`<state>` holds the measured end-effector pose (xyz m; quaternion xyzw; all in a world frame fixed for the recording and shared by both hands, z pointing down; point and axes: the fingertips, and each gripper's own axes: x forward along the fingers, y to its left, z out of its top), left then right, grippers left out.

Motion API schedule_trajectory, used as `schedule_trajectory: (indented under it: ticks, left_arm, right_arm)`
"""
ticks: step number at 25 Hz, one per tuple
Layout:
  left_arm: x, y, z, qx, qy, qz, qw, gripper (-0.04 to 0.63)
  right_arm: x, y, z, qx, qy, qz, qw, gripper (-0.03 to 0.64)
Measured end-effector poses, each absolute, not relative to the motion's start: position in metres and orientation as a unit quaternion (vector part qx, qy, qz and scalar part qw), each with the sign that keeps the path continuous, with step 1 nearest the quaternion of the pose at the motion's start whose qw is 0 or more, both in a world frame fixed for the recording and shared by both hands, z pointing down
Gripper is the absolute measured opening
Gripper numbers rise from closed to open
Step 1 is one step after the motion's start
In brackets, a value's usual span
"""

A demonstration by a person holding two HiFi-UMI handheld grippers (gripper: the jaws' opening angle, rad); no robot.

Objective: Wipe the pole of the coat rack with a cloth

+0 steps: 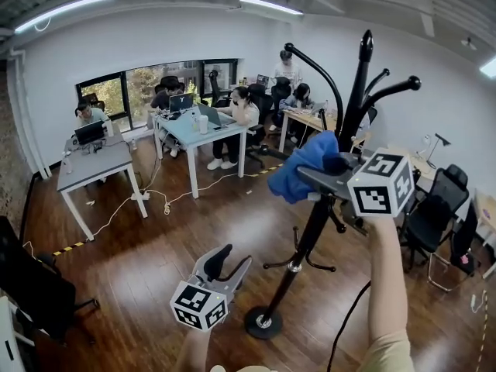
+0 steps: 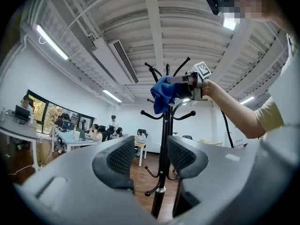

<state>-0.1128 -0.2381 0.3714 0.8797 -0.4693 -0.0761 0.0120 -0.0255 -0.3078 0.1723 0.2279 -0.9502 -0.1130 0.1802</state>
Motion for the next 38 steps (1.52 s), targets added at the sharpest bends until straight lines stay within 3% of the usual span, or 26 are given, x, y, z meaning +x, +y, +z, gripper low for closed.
schedule_trajectory:
  ticks: [10,16,20,24,29,34,38]
  left_arm:
    - [-0.116,-0.234,0.376,0.878,-0.472,-0.075,0.011,0.198]
    - [-0.107,-0.235,0.380,0.881,-0.467,-0.072,0.016,0.199]
    - [-0.102,-0.235,0.380,0.883,-0.464,-0.070,0.018,0.198]
    - [-0.092,-0.235,0.382,0.886,-0.458,-0.066,0.019,0.198]
    - [-0.081,-0.236,0.381,0.892,-0.447,-0.061,0.020,0.198]
    - [-0.068,-0.241,0.378,0.895,-0.441,-0.060,0.020,0.198]
    - [-0.065,-0.245,0.376,0.895,-0.442,-0.059,0.016,0.198]
  right_arm:
    - [-0.099,-0.265,0.165,0.147,-0.952,-0.199,0.181,0.074]
    - [-0.109,-0.233,0.180,0.054,-0.974,-0.164,0.145,0.074]
    - [-0.065,-0.208,0.155,0.055,-0.986,-0.144,0.059,0.074]
    - [0.019,-0.216,0.127,0.165,-0.972,-0.166,0.009,0.074]
    - [0.108,-0.281,0.147,0.333,-0.928,-0.153,0.065,0.074]
    - [0.095,-0.332,0.206,0.332,-0.930,-0.098,0.125,0.075]
    - [0.093,-0.342,0.217,0.347,-0.924,-0.106,0.120,0.075]
